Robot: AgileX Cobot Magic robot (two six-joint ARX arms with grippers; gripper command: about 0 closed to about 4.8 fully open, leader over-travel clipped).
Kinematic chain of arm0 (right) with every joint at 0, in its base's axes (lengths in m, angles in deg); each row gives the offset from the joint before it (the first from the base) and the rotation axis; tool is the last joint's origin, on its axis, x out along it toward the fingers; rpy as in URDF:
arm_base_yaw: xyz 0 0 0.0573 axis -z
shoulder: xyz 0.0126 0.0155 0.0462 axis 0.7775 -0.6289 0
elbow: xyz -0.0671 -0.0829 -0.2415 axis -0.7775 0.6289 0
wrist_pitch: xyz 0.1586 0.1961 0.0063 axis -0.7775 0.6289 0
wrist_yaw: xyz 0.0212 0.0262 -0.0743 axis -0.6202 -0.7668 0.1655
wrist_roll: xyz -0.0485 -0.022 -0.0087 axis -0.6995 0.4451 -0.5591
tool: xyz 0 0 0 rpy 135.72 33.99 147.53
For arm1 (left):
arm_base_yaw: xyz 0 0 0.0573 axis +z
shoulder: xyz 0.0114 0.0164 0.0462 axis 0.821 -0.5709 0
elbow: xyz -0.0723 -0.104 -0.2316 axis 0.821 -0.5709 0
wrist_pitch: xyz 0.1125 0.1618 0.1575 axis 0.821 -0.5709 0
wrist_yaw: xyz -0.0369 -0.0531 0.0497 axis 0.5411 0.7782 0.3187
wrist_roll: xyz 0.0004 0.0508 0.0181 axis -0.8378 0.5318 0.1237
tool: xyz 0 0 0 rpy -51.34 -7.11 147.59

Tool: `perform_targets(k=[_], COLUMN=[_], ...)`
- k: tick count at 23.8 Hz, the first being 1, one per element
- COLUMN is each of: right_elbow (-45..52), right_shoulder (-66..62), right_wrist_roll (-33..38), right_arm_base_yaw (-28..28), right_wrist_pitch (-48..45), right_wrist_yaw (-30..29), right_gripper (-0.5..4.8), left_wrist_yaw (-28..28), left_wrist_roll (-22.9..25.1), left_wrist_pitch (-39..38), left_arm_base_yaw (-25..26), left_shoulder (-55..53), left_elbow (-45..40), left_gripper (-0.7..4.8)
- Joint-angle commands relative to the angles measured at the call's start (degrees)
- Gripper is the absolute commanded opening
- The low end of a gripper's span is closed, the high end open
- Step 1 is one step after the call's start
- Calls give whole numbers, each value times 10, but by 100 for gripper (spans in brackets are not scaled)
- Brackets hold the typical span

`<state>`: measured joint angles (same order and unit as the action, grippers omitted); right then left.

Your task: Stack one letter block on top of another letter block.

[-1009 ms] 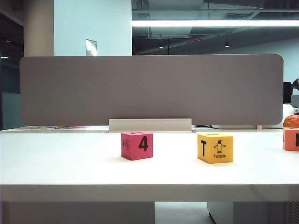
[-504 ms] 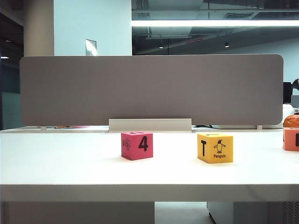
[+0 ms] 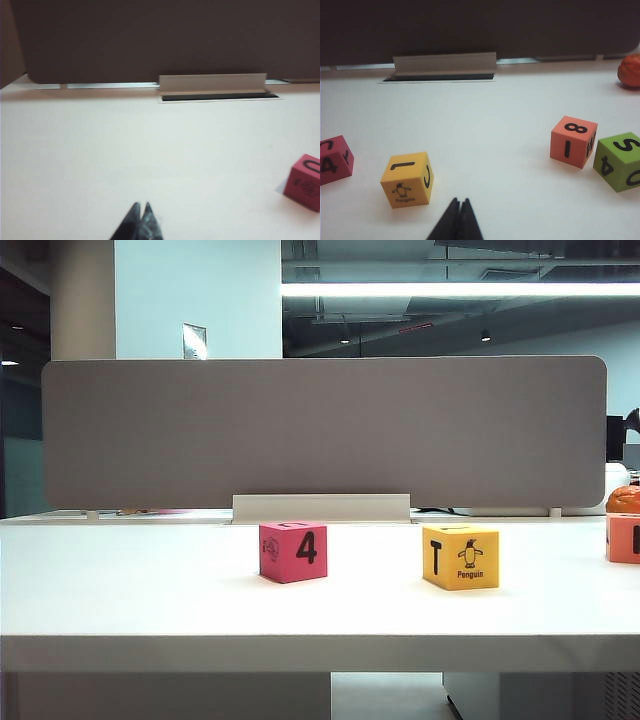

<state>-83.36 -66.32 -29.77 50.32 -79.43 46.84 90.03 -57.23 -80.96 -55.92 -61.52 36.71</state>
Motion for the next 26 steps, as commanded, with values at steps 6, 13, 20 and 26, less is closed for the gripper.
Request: perform_targets(k=[6,13,20,26], right_elbow=[-51,-102,-159,-222], right_shoulder=[0,-11,-144,-273], right_wrist_roll=[2,42,41,10], right_arm_base_yaw=[0,0,0,-1], right_wrist_pitch=[72,107,116,117], right_wrist_yaw=[-12,-47,-98,-109], right_gripper=[-2,-2,-1,24], left_wrist_yaw=[107,148,180,182], left_wrist_roll=[-2,-28,-43,-56], left_wrist_pitch=[-1,-16,-19,-19], left_arm_base_yaw=[1,1,1,1], left_shoulder=[0,0,0,0], left_elbow=[2,3,3,3], left_gripper=[-6,-6,-6,-6])
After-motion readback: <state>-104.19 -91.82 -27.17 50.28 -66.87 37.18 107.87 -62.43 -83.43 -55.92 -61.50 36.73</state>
